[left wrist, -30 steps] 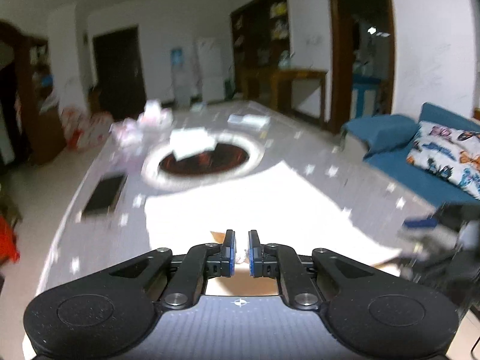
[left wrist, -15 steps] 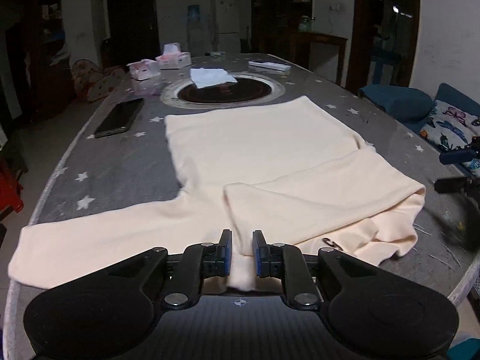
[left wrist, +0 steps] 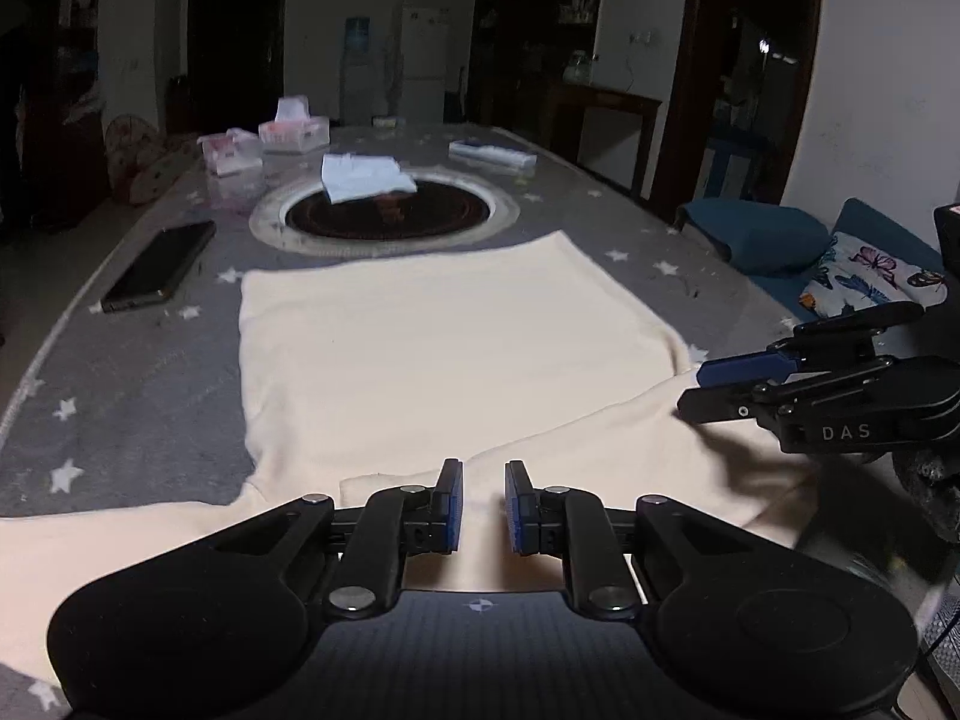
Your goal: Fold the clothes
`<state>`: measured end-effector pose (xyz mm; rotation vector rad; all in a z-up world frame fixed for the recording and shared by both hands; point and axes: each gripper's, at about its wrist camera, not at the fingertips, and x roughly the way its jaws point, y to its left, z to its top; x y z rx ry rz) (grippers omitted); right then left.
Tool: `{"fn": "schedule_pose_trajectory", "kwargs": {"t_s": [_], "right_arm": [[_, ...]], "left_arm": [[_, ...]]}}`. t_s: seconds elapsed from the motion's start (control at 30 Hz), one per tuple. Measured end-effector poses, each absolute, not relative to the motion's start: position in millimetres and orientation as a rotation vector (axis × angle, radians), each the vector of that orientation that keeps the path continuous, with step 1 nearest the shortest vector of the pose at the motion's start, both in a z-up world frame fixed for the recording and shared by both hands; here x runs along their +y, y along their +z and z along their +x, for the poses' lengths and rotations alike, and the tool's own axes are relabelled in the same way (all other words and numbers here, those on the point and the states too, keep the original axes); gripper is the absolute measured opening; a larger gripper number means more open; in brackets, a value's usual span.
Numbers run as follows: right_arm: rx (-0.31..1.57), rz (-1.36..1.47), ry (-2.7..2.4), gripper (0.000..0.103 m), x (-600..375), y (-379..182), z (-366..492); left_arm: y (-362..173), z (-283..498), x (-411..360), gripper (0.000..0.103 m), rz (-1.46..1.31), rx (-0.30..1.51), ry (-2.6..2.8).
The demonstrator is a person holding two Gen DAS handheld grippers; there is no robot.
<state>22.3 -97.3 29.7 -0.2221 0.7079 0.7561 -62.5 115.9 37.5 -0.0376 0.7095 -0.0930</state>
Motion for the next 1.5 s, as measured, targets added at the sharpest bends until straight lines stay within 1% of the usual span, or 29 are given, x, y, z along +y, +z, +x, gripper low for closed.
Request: {"fn": "schedule_pose_trajectory", "kwargs": {"t_s": [0.1, 0.3, 0.4, 0.43, 0.53, 0.57, 0.8, 0.87, 1.07, 1.27, 1.33, 1.4, 1.43, 1.47, 1.5], "right_arm": [[0.719, -0.218, 0.754, 0.022, -96.1, 22.1, 27.7], [0.678, -0.242, 0.759, 0.023, -95.8, 30.6, 14.0], [0.694, -0.260, 0.761, 0.023, -92.1, 24.8, 13.2], [0.700, -0.261, 0.756, 0.024, -91.2, 22.2, 14.5], [0.691, -0.245, 0.752, 0.027, -91.4, 26.5, 11.6], [0.681, -0.243, 0.754, 0.030, -91.5, 29.8, 9.4], [0.639, -0.248, 0.814, 0.038, -86.0, 45.7, -13.9], [0.632, -0.252, 0.832, 0.041, -83.2, 48.3, -20.0], [0.617, -0.250, 0.854, 0.041, -78.5, 54.8, -32.2], [0.614, -0.248, 0.858, 0.042, -77.2, 55.9, -38.7], [0.614, -0.246, 0.855, 0.042, -78.0, 56.0, -40.2], [0.614, -0.243, 0.851, 0.042, -79.0, 55.9, -40.5], [0.613, -0.242, 0.850, 0.042, -79.5, 55.9, -40.6], [0.613, -0.238, 0.848, 0.042, -80.5, 55.9, -40.5], [0.613, -0.235, 0.845, 0.042, -81.4, 55.9, -40.3]], "left_arm": [[29.3, -58.8, 121.1, 0.017, -0.052, 0.728, -0.077], [29.3, -74.0, 135.7, 0.018, -0.089, 0.712, -0.040], [27.5, -81.6, 142.5, 0.018, -0.099, 0.695, -0.015], [29.8, -86.0, 145.1, 0.019, -0.105, 0.688, -0.003], [36.9, -101.1, 156.0, 0.028, -0.117, 0.664, 0.053], [39.1, -107.0, 162.7, 0.030, -0.121, 0.656, 0.088], [40.4, -141.3, 224.9, 0.031, -0.192, 0.632, 0.439], [38.5, -148.7, 242.6, 0.034, -0.221, 0.626, 0.527], [30.0, -162.5, 291.8, 0.038, -0.303, 0.622, 0.712], [23.3, -161.2, 312.1, 0.038, -0.359, 0.622, 0.721], [23.0, -159.3, 314.1, 0.037, -0.364, 0.616, 0.711], [22.6, -157.7, 315.4, 0.030, -0.371, 0.609, 0.704], [23.4, -157.6, 315.4, 0.024, -0.373, 0.603, 0.704], [24.1, -157.6, 315.5, 0.012, -0.375, 0.597, 0.705], [24.9, -157.5, 315.5, 0.010, -0.377, 0.592, 0.706]]}}
